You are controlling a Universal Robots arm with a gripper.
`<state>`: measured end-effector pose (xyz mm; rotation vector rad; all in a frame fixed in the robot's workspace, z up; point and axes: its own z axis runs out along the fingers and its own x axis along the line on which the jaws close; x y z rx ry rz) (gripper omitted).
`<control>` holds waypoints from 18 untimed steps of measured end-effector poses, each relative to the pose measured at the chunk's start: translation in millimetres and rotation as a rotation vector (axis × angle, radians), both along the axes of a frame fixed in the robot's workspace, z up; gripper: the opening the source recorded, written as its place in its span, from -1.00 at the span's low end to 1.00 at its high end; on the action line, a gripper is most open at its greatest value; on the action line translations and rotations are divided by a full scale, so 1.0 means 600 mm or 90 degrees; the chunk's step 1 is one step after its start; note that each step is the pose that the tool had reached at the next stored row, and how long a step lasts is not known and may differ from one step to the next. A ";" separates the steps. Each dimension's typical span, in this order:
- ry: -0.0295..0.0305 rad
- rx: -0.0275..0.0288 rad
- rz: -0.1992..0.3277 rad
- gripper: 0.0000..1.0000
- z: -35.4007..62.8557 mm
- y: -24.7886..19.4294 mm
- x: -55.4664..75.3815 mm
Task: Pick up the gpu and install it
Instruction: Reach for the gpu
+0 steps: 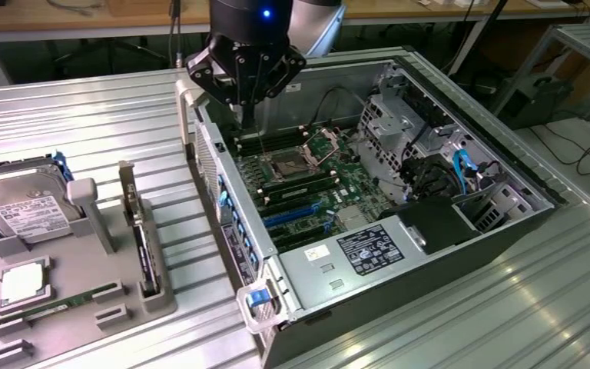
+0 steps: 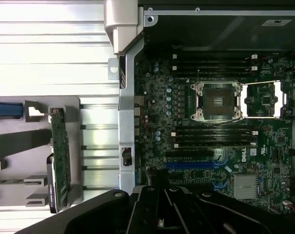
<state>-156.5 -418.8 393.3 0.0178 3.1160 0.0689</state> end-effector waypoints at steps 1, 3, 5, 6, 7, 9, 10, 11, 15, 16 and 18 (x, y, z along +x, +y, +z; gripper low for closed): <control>0.0000 0.0000 0.000 -0.79 0.000 -0.0003 -0.001; 0.0000 0.0000 0.001 -0.79 0.000 -0.0009 -0.003; 0.0000 0.0000 0.002 -0.79 0.000 -0.0016 -0.005; 0.0000 0.0001 0.003 -0.79 0.000 -0.0019 -0.006; 0.0000 0.0000 0.003 -0.79 0.000 -0.0022 -0.006; 0.0000 0.0000 0.004 -0.79 0.000 -0.0028 -0.009; 0.0000 0.0000 0.005 -0.79 0.000 -0.0032 -0.011; 0.0000 0.0000 0.005 -0.79 0.000 -0.0035 -0.012; 0.0000 0.0000 0.007 -0.79 0.000 -0.0061 -0.020; 0.0000 0.0000 0.008 -0.79 0.000 -0.0071 -0.022; 0.0000 0.0000 0.009 -0.79 0.000 -0.0094 -0.026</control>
